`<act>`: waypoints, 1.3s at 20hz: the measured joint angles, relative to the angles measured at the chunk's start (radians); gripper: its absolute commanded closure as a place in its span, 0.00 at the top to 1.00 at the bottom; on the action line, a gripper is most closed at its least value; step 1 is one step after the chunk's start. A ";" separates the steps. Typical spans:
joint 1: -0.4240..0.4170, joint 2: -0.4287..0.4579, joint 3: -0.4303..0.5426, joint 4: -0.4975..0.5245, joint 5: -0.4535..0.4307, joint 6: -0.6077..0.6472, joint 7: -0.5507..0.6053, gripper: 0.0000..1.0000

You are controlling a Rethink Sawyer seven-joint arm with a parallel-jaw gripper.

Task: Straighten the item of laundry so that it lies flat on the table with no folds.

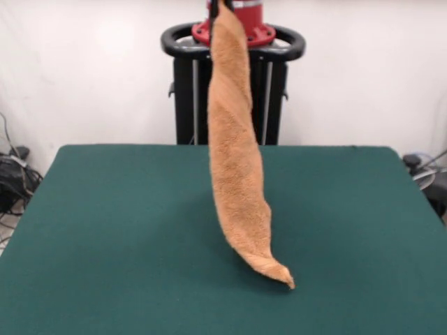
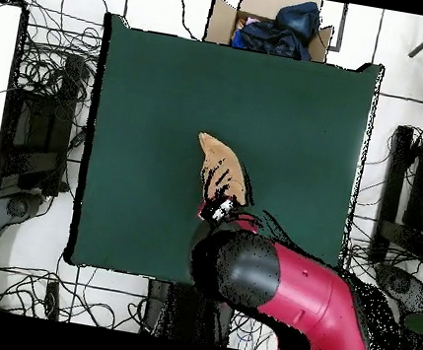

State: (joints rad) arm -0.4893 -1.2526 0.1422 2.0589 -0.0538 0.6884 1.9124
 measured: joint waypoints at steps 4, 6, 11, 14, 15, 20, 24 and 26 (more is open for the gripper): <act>-0.045 0.022 0.014 0.000 -0.055 -0.019 -0.055 0.00; -0.066 0.032 0.022 0.001 -0.075 -0.030 -0.074 0.00; -0.107 0.048 0.047 0.005 -0.101 -0.045 -0.085 0.00; -0.125 0.050 0.062 0.005 -0.113 -0.045 -0.085 0.00; -0.135 0.050 0.069 0.005 -0.122 -0.045 -0.085 0.00; -0.173 0.055 0.090 0.005 -0.162 -0.051 -0.085 0.00; -0.250 0.077 0.137 0.017 -0.204 -0.099 -0.085 0.00; -0.287 0.082 0.159 0.031 -0.217 -0.123 -0.085 0.00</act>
State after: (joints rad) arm -0.7759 -1.1708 0.3015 2.0901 -0.2703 0.5650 1.8274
